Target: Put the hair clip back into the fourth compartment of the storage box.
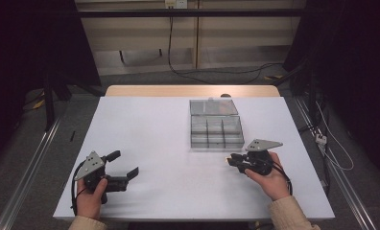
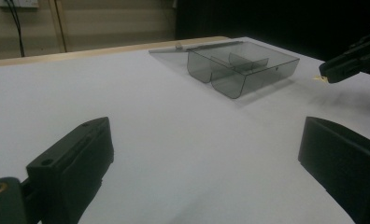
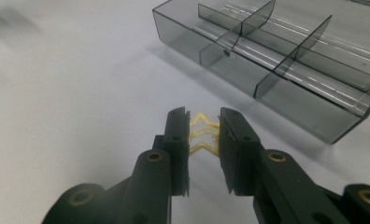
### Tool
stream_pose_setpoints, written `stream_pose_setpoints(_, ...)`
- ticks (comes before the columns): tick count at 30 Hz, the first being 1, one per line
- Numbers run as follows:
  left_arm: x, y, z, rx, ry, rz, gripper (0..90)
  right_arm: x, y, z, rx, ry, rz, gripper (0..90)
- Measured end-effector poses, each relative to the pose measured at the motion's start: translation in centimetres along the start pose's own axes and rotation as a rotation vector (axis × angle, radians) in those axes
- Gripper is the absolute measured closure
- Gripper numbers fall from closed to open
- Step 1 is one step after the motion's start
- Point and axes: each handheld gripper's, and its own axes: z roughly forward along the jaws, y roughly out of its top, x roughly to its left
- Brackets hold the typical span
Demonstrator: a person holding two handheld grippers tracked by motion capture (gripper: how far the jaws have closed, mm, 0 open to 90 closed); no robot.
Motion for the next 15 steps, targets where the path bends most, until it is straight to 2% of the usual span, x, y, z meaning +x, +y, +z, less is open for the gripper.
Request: stream_pose_setpoints(15, 0.01, -0.06, 0.00, 0.003, -0.002, -0.002, 3.4, 0.08, 0.78, 0.36, -0.002, 0.014, -0.007, 74.0)
